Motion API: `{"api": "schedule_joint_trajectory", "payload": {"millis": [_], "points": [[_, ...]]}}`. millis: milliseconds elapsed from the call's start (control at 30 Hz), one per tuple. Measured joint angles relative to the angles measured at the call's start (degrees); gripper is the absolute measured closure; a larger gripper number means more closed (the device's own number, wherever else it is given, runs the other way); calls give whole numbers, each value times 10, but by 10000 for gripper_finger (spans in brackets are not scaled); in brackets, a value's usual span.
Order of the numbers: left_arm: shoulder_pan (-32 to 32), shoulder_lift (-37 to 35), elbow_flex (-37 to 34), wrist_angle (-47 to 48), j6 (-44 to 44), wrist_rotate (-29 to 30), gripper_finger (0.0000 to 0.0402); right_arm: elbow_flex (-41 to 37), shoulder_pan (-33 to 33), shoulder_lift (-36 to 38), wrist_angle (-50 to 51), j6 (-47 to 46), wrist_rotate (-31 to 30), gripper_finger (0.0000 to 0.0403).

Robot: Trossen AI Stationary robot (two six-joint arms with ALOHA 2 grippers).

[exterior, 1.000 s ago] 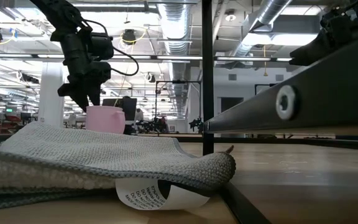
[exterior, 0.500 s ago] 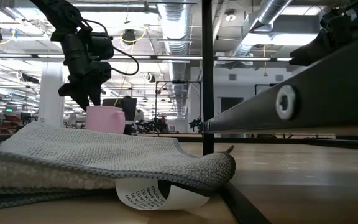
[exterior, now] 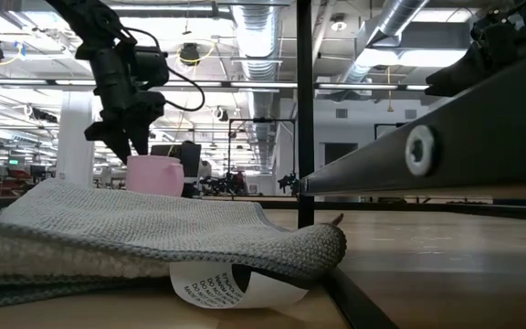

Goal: Stack small to large cups/mugs on shelf
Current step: Put the pink mug on the shelf

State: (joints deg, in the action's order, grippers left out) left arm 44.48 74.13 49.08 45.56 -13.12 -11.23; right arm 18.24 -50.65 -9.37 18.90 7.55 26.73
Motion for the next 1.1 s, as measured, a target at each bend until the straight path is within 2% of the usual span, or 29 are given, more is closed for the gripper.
{"api": "schedule_joint_trajectory", "payload": {"millis": [100,300,767,1100], "points": [[-11,0,0,0,-1,5,188,0,0,0,0,0,0,106],[-27,0,0,0,-6,57,192,0,0,0,2,0,0,106],[-28,0,-12,-2,-39,59,247,0,0,0,3,0,0,106],[-28,0,-15,-30,-40,59,255,0,0,0,3,0,0,106]]}}
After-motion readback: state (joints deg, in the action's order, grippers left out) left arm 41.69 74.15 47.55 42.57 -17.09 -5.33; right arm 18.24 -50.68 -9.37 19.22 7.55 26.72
